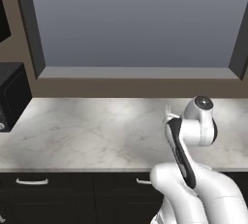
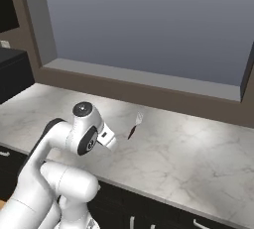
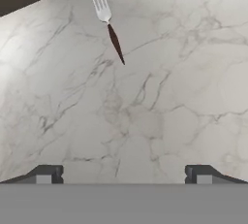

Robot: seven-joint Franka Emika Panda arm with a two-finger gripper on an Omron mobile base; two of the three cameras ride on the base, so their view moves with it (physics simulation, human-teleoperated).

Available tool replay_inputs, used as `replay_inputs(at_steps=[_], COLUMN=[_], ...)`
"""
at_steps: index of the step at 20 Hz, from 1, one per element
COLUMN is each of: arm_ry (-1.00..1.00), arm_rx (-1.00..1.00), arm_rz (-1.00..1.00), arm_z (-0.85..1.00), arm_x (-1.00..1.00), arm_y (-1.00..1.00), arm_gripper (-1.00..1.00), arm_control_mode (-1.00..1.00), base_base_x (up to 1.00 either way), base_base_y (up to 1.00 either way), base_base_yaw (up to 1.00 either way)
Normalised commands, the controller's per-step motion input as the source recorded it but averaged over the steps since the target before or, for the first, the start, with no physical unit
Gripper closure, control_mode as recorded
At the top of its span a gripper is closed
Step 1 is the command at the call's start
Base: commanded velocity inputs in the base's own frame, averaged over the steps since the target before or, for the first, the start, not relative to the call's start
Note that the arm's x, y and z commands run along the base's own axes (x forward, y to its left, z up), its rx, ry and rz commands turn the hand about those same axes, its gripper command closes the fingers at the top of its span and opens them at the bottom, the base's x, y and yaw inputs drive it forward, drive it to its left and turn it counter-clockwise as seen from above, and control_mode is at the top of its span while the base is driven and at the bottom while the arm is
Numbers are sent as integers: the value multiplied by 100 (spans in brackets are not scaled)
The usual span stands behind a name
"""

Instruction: Organize the utensils by type. Pick up the wooden spoons from the counter and place them in the open cabinet. Then pick up the metallic utensils from the counter and place them in the open drawer.

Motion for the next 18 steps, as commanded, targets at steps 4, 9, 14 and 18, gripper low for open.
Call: replay_inputs(at_steps=[4, 9, 14, 18], arm_ry=[2, 13, 7, 0], arm_rx=[-1, -10, -4, 0], arm_rz=[9, 5, 1, 0], arm_z=[0, 0, 0, -3], arm_x=[61, 59, 59, 50], arm_y=[-27, -9, -11, -35], arm_gripper=[-100, -100, -100, -100], arm_control_mode=[-100, -100, -100, -100], base_base_x=[0, 0, 0, 0], base_base_y=[0, 0, 0, 0], base_base_yaw=[0, 0, 0, 0])
